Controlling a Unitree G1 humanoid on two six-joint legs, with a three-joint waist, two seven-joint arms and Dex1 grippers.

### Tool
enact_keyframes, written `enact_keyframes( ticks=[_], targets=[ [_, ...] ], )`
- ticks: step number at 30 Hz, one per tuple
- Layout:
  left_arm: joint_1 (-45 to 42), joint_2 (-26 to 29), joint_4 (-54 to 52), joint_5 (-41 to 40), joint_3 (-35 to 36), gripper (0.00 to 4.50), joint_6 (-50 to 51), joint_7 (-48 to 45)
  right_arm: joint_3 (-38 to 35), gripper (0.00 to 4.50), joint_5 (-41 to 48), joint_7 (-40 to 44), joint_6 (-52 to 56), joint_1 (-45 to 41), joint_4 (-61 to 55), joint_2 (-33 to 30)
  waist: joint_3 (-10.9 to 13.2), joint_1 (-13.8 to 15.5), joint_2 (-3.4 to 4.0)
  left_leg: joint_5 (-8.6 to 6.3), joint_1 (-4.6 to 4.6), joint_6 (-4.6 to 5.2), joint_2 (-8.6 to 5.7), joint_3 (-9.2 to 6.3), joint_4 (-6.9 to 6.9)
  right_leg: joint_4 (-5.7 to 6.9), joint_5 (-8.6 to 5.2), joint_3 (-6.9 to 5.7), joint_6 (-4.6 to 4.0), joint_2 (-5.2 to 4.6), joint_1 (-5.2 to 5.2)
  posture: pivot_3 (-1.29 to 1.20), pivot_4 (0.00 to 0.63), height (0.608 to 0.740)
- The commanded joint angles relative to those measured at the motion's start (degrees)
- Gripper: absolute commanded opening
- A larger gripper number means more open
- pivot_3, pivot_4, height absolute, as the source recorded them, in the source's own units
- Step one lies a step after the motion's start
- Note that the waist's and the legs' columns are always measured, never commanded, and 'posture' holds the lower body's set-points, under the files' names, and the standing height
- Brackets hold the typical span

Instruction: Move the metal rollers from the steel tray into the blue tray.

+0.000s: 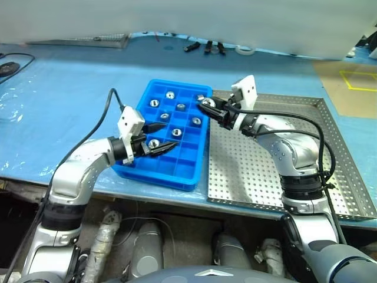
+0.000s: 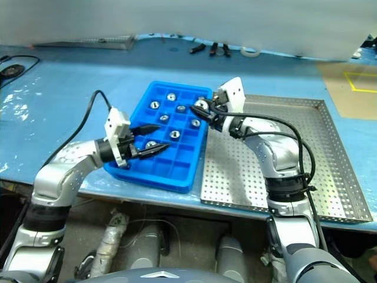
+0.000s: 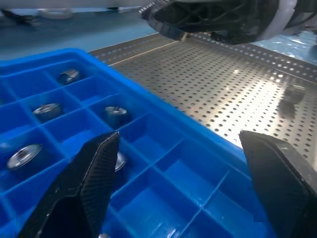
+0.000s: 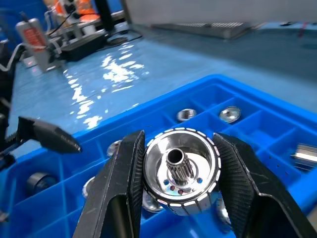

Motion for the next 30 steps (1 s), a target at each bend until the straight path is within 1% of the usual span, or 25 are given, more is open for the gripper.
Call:
enact_keyframes(
  ticks=[1, 7, 11, 15, 19, 21, 26, 28, 29, 30],
  targets=[
    [4.83, 0.88, -8.06, -2.58, 4.42, 4.05, 1.78, 3.94, 2.21, 1.77, 2.62, 7.67, -0.14, -1.98, -1.2, -2.4, 0.0, 0.6, 0.0, 0.0, -0.04, -0.01, 0.0, -0.02, 0.0, 0.0, 0.0, 0.0, 0.0, 0.0, -0.04, 0.28, 0.15, 0.74],
    [12.64, 1.31, -15.36, -5.39, 6.45, 4.05, 3.94, 7.48, 7.14, 1.77, 2.4, 16.18, -0.79, 0.06, -2.47, -6.3, 0.0, 2.99, 0.0, 0.04, -0.1, -0.06, 0.02, -0.1, -0.02, 0.04, 0.0, -0.04, 0.01, 0.0, -0.11, 0.37, 0.15, 0.74],
    [17.4, 2.21, -19.45, -7.85, 7.95, 4.05, 5.07, 8.44, 10.45, 1.77, 1.39, 18.81, -2.16, 0.34, -1.46, -5.53, 0.0, 3.78, -0.01, 0.04, -0.1, -0.07, 0.01, -0.31, -0.02, 0.05, 0.0, -0.01, 0.02, -0.01, -0.12, 0.4, 0.15, 0.74],
    [21.15, 3.64, -21.45, -9.82, 9.7, 4.05, 5.27, 8.76, 11.84, 1.77, 1.38, 20.74, -2.16, -0.7, 0.61, -4.43, 0.0, 4.79, -0.01, 0.07, -0.1, -0.12, 0.05, -0.52, -0.03, 0.1, -0.01, -0.01, 0.02, 0.0, -0.18, 0.43, 0.15, 0.74],
    [23.06, 4.85, -22.08, -10.63, 10.58, 4.05, 4.86, 9.33, 13.52, 1.77, -0.11, 21.81, -3.35, -1.1, 3.47, -3.3, -0.01, 5.5, -0.01, 0.07, -0.12, -0.12, 0.01, -0.57, -0.03, 0.09, -0.01, -0.01, 0.02, 0.0, -0.17, 0.45, 0.15, 0.74],
    [23.1, 5.1, -22.42, -11.18, 10.58, 4.05, 5.01, 9.88, 14.63, 1.77, -1.5, 22.18, -4.41, -1.01, 4.91, -2.95, -0.01, 6.21, -0.01, 0.07, -0.12, -0.12, 0.01, -0.59, -0.03, 0.1, -0.01, -0.01, 0.02, 0.0, -0.17, 0.45, 0.15, 0.74],
    [23.09, 5.65, -22.62, -11.59, 9.69, 4.05, 4.91, 10.63, 15.63, 1.77, -3.23, 22.99, -5.2, -0.75, 6.56, -3.09, -0.01, 6.86, -0.01, 0.07, -0.11, -0.13, 0.02, -0.61, -0.03, 0.12, 0.0, 0.0, 0.03, 0.0, -0.18, 0.44, 0.15, 0.74],
    [22.69, 5.77, -22.21, -11.56, 9.27, 4.05, 4.73, 10.71, 15.38, 2.5, -2.54, 23.07, -3.71, -0.33, 6.3, -2.94, -0.01, 6.9, -0.02, 0.07, -0.11, -0.13, 0.02, -0.61, -0.03, 0.12, 0.0, 0.0, 0.03, 0.0, -0.18, 0.43, 0.15, 0.74],
    [22.4, 5.85, -21.87, -11.43, 9.03, 4.05, 4.58, 10.67, 15.33, 2.77, -2.39, 22.9, -3.08, -0.13, 6.05, -2.87, -0.01, 6.89, -0.02, 0.07, -0.11, -0.13, 0.02, -0.61, -0.03, 0.12, 0.0, 0.01, 0.03, 0.01, -0.18, 0.43, 0.15, 0.74],
    [22.0, 5.92, -21.48, -11.34, 8.78, 4.05, 4.42, 10.58, 15.23, 3.13, -2.42, 22.42, -2.57, 0.0, 5.82, -2.73, -0.01, 6.89, -0.02, 0.07, -0.11, -0.13, 0.02, -0.62, -0.03, 0.12, 0.0, 0.01, 0.03, 0.01, -0.18, 0.43, 0.15, 0.74]
  ],
)
